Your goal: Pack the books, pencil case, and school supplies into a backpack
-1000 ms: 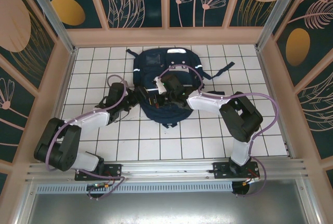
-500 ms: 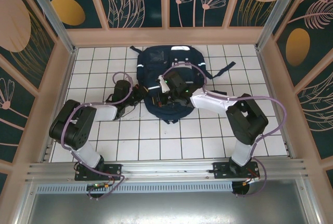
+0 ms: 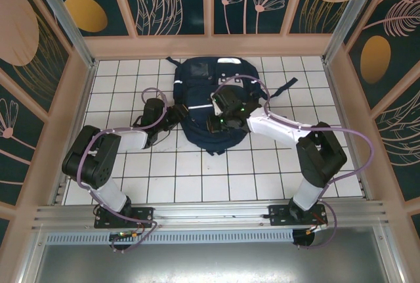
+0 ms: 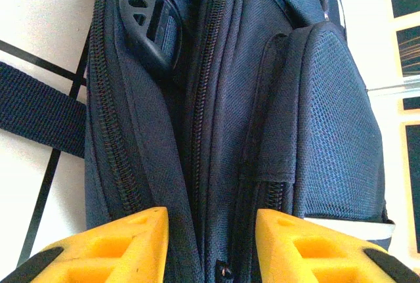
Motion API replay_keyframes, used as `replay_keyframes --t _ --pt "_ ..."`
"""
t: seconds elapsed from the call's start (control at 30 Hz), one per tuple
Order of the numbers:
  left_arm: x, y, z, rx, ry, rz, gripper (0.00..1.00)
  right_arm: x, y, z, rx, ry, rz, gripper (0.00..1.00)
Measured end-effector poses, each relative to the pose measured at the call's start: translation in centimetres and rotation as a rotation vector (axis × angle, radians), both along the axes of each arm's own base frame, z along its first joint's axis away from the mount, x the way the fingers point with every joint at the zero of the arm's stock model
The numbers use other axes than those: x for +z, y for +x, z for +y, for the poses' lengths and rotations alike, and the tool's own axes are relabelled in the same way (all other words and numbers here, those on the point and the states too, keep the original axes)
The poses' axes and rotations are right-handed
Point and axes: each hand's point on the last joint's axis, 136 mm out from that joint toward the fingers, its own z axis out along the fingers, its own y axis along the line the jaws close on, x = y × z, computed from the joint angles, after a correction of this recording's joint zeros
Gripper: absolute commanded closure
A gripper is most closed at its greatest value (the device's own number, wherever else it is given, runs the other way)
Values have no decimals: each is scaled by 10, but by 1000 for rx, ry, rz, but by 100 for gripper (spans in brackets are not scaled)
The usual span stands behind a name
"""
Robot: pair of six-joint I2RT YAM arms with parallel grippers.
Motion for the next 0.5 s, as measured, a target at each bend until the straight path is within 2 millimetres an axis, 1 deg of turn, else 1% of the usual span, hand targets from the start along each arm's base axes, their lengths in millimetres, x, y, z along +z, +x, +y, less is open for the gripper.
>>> replay_keyframes --t 0.1,0.2,0.3,0.4,0.5 --pt "-1 -5 -1 -14 -12 8 64 21 14 16 2 55 -47 82" --pt "-4 -17 -2 -37 -23 24 64 27 26 33 5 77 -64 76" --pt "-9 -28 -1 -52 -26 40 64 15 30 44 14 68 -49 73" --pt "-12 -36 0 -62 -28 51 64 1 24 49 24 47 -21 68" --pt "-13 -38 0 -67 -30 55 67 -5 17 52 27 39 1 65"
